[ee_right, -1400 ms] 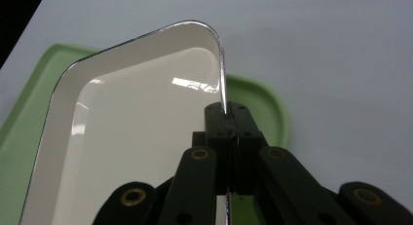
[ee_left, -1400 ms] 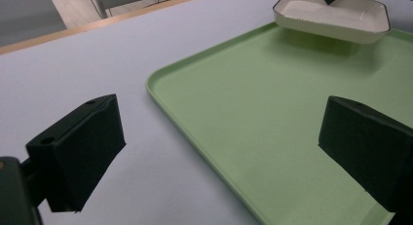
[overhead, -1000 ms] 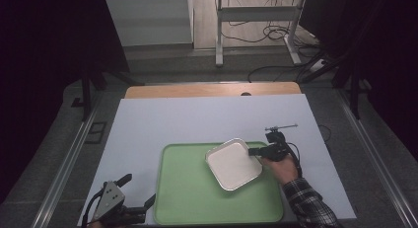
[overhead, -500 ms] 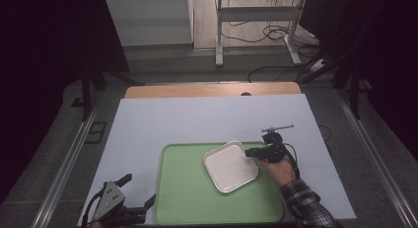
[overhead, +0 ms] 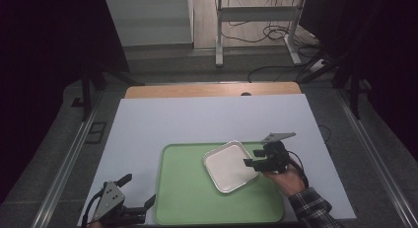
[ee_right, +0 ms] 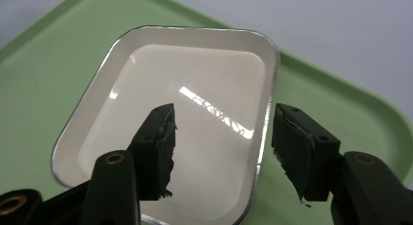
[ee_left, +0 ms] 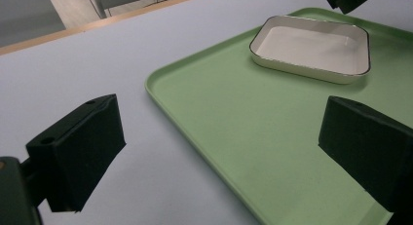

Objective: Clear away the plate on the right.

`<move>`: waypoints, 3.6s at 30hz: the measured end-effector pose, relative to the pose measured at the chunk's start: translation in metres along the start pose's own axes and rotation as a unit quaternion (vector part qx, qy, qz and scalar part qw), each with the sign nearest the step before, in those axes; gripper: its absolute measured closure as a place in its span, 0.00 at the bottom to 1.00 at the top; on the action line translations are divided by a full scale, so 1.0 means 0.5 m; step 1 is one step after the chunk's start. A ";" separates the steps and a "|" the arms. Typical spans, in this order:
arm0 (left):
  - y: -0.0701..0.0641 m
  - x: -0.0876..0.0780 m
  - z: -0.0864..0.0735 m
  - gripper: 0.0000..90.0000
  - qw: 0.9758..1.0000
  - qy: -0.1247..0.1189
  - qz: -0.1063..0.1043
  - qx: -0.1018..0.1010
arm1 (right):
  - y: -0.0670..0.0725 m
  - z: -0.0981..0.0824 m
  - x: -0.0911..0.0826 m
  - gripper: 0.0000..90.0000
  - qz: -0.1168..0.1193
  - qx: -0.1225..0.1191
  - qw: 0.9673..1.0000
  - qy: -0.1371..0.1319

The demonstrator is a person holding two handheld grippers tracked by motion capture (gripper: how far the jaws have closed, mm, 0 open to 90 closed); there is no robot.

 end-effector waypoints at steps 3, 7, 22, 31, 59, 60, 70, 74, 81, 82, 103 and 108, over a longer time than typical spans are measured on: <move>0.000 0.000 0.000 0.03 1.000 0.000 0.000 0.001 | 0.023 -0.004 -0.012 0.49 0.009 -0.015 1.000 -0.005; 0.000 0.000 0.000 0.03 1.000 0.000 0.000 0.000 | 0.036 -0.009 -0.020 0.51 0.011 -0.022 1.000 -0.007; -0.001 0.001 0.000 0.03 1.000 0.001 0.001 0.003 | 0.096 -0.043 -0.034 0.66 0.034 -0.044 0.998 0.012; -0.001 0.001 0.000 0.03 1.000 0.002 0.001 0.003 | 0.125 -0.058 -0.024 0.74 0.047 -0.060 0.997 0.030; -0.002 0.002 0.000 0.03 1.000 0.004 0.001 0.006 | 0.178 -0.083 0.049 0.99 0.068 -0.108 0.988 0.089; -0.002 0.002 0.000 0.03 1.000 0.004 0.001 0.007 | 0.180 -0.082 0.052 0.99 0.069 -0.110 0.987 0.089; -0.002 0.003 0.000 0.03 1.000 0.004 0.001 0.007 | 0.196 -0.069 0.076 0.99 0.077 -0.114 0.987 0.082; -0.002 0.003 0.000 0.03 1.000 0.005 0.001 0.007 | 0.200 -0.065 0.083 0.99 0.078 -0.116 0.987 0.079; -0.002 0.003 0.000 0.03 1.000 0.005 0.001 0.008 | 0.201 -0.060 0.091 0.99 0.075 -0.122 0.987 0.076; -0.002 0.003 0.000 0.03 1.000 0.005 0.001 0.008 | 0.201 -0.060 0.091 0.99 0.075 -0.122 0.987 0.076; -0.004 0.003 0.000 0.03 1.000 0.006 0.001 0.012 | 0.208 -0.053 0.080 0.94 0.074 -0.130 0.986 0.070; -0.004 0.003 0.000 0.03 1.000 0.006 0.001 0.012 | 0.208 -0.049 0.067 0.86 0.069 -0.136 0.986 0.062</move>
Point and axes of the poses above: each handheld gripper's, and its own axes: x roughly forward along the jaws, z roughly out of its top, y roughly to its left, the point moved 9 cm from there along x, roughly forward along the jaws
